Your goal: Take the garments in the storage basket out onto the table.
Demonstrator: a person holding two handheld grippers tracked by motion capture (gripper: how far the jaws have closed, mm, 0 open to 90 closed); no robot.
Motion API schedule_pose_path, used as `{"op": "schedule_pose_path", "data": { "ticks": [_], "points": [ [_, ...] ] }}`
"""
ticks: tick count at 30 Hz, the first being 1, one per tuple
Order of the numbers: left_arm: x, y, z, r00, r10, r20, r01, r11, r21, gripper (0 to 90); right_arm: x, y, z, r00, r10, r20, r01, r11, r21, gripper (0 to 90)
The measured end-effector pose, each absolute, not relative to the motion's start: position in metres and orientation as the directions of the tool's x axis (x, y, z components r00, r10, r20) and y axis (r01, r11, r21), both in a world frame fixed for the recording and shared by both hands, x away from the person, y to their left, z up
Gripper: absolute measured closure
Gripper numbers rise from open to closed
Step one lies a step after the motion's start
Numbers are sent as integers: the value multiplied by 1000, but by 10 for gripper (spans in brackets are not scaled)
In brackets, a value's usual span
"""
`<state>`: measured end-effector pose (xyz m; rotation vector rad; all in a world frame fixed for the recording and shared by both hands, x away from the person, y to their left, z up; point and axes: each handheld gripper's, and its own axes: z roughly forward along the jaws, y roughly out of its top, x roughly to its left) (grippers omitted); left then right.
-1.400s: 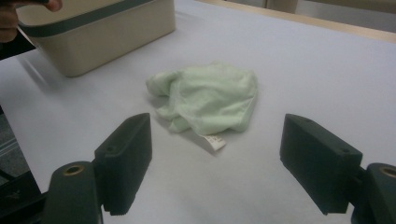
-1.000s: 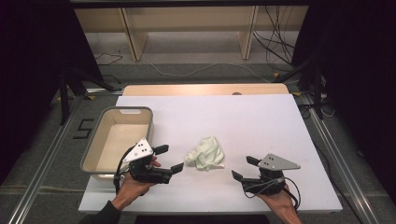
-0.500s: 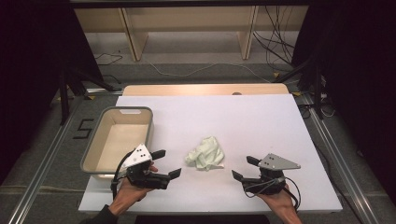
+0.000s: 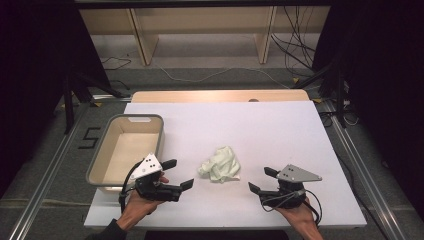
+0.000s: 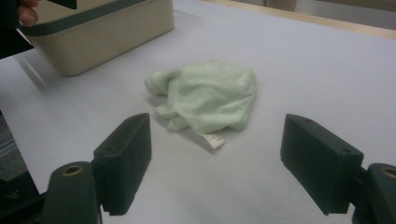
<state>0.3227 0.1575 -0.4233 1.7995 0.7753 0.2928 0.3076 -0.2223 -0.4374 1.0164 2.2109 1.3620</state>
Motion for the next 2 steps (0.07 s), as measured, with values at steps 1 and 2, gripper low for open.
{"op": "schedule_pose_path", "data": {
  "ticks": [1, 2],
  "points": [
    [323, 158, -423, 755, 633, -171, 361, -185, 914, 102, 308, -222, -437, -680, 730, 70, 393, 282, 875, 255],
    [323, 158, -423, 755, 633, -172, 361, -183, 914, 102, 308, -223, -437, -679, 730, 70, 393, 282, 875, 255]
  ]
}}
